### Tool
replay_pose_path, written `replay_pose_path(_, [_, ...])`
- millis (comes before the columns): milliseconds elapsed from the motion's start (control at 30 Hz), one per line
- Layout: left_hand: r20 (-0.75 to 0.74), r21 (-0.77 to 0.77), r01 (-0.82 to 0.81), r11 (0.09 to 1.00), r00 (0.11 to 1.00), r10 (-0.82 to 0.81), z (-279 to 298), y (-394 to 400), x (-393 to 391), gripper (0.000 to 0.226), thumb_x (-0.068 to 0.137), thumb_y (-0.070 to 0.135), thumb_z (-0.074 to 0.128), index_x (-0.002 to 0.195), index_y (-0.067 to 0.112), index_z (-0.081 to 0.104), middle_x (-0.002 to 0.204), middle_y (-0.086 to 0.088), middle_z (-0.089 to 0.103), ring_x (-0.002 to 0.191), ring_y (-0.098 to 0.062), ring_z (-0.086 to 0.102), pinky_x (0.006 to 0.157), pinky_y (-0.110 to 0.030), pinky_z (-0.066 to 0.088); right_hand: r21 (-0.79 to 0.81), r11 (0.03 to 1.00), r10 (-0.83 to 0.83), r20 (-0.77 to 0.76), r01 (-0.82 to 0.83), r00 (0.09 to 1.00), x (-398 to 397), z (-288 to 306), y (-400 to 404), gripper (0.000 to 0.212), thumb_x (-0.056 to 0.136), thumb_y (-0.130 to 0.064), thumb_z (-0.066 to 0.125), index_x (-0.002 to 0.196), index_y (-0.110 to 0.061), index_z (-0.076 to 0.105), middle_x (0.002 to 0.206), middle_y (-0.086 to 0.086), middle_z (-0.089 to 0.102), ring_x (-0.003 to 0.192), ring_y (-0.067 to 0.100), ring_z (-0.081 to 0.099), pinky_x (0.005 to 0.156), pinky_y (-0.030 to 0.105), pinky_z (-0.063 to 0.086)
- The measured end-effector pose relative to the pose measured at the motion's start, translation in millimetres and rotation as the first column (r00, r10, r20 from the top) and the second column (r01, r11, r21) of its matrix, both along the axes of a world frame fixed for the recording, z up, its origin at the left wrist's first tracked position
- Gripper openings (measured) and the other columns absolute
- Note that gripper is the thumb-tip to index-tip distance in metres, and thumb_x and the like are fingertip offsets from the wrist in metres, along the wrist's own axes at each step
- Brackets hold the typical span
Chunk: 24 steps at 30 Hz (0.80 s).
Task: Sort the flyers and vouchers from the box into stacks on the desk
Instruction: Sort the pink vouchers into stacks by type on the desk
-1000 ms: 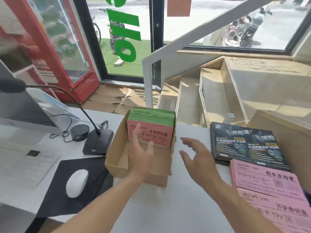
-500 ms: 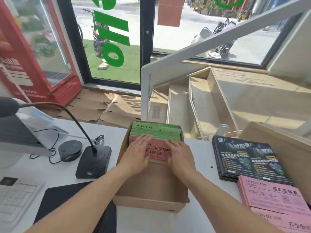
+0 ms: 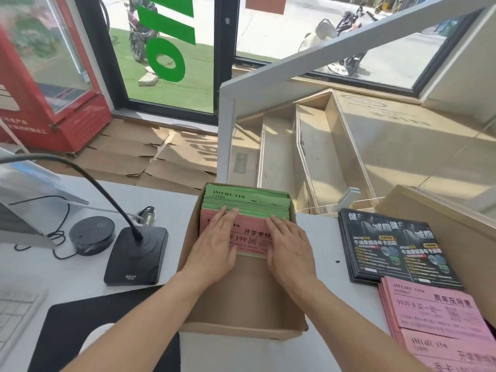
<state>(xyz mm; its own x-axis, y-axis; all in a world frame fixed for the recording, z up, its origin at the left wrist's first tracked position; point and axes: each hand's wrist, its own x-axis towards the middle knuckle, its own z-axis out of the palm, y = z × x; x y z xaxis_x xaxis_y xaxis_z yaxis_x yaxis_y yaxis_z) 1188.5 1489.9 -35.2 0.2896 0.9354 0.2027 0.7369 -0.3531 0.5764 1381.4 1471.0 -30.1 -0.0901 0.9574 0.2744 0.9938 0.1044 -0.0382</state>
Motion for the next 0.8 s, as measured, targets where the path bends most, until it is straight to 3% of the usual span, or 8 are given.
replay_pose_path(100, [0.011, -0.010, -0.009, 1.000, 1.000, 0.009, 0.4, -0.5, 0.1, 0.082, 0.094, 0.015, 0.061, 0.161, 0.021, 0.013, 0.165, 0.009, 0.019, 0.153, -0.003, 0.000, 0.124, -0.031, 0.018, 0.018, 1.000, 0.005, -0.094, -0.004, 0.996, -0.7, 0.4, -0.8, 0.049, 0.077, -0.010, 0.071, 0.125, -0.015, 0.064, 0.134, 0.004, 0.063, 0.124, 0.025, 0.058, 0.109, 0.038, 0.042])
replay_pose_path(267, [0.001, -0.007, 0.002, 1.000, 1.000, -0.002, -1.9, 0.1, -1.0, 0.083, 0.093, 0.015, 0.061, 0.161, 0.020, 0.014, 0.165, 0.009, 0.020, 0.154, -0.003, 0.001, 0.124, -0.033, 0.020, 0.084, 0.996, 0.030, -0.169, -0.016, 0.985, 0.7, 6.6, -5.3, 0.034, 0.076, -0.005, 0.070, 0.107, -0.020, 0.068, 0.109, -0.003, 0.067, 0.103, 0.022, 0.058, 0.090, 0.036, 0.048])
replay_pose_path(367, [-0.009, 0.005, 0.008, 1.000, 1.000, -0.008, -3.2, -0.4, -1.3, 0.080, 0.093, 0.014, 0.060, 0.160, 0.021, 0.016, 0.165, 0.009, 0.020, 0.154, -0.004, 0.001, 0.124, -0.030, 0.015, 0.098, 0.995, 0.032, -0.148, -0.017, 0.988, 0.9, 7.6, -7.2, 0.036, 0.078, -0.006, 0.069, 0.111, -0.023, 0.070, 0.100, -0.006, 0.068, 0.094, 0.020, 0.060, 0.086, 0.035, 0.048])
replay_pose_path(467, [-0.063, 0.021, 0.029, 0.999, 0.998, -0.028, -6.6, 1.5, -1.6, 0.074, 0.094, 0.016, 0.058, 0.159, 0.021, 0.024, 0.166, 0.009, 0.018, 0.154, -0.006, -0.001, 0.126, -0.038, 0.016, 0.104, 0.994, 0.052, -0.133, -0.038, 0.990, 1.4, 7.6, -8.4, 0.040, 0.080, -0.008, 0.070, 0.116, -0.026, 0.071, 0.094, -0.008, 0.068, 0.087, 0.019, 0.062, 0.084, 0.034, 0.049])
replay_pose_path(567, [-0.101, 0.031, 0.027, 0.999, 0.995, -0.024, -7.6, 1.7, -1.7, 0.075, 0.093, 0.016, 0.058, 0.159, 0.020, 0.023, 0.166, 0.008, 0.019, 0.155, -0.008, 0.002, 0.126, -0.040, 0.016, 0.096, 0.994, 0.070, -0.158, -0.055, 0.985, 1.6, 8.2, -9.8, 0.038, 0.080, -0.009, 0.073, 0.113, -0.028, 0.073, 0.085, -0.008, 0.067, 0.075, 0.020, 0.061, 0.073, 0.035, 0.051])
replay_pose_path(700, [-0.153, 0.109, -0.007, 0.994, 0.988, 0.024, -5.7, 0.3, -1.0, 0.073, 0.086, 0.014, 0.063, 0.154, 0.019, 0.037, 0.160, 0.003, 0.036, 0.151, -0.017, 0.021, 0.124, -0.041, 0.020, 0.031, 0.995, 0.102, -0.205, -0.098, 0.973, 1.7, 8.6, -10.2, 0.027, 0.083, -0.009, 0.070, 0.103, -0.026, 0.071, 0.088, -0.007, 0.066, 0.080, 0.020, 0.062, 0.065, 0.036, 0.052])
replay_pose_path(800, [-0.172, 0.112, -0.015, 0.994, 0.984, 0.035, -5.5, -0.3, -0.6, 0.068, 0.085, 0.014, 0.064, 0.150, 0.019, 0.044, 0.158, 0.001, 0.039, 0.150, -0.020, 0.025, 0.123, -0.043, 0.022, 0.053, 0.994, 0.106, -0.198, -0.098, 0.974, 3.0, 7.9, -8.6, 0.024, 0.081, -0.011, 0.075, 0.099, -0.028, 0.075, 0.090, -0.009, 0.069, 0.084, 0.019, 0.063, 0.063, 0.037, 0.055])
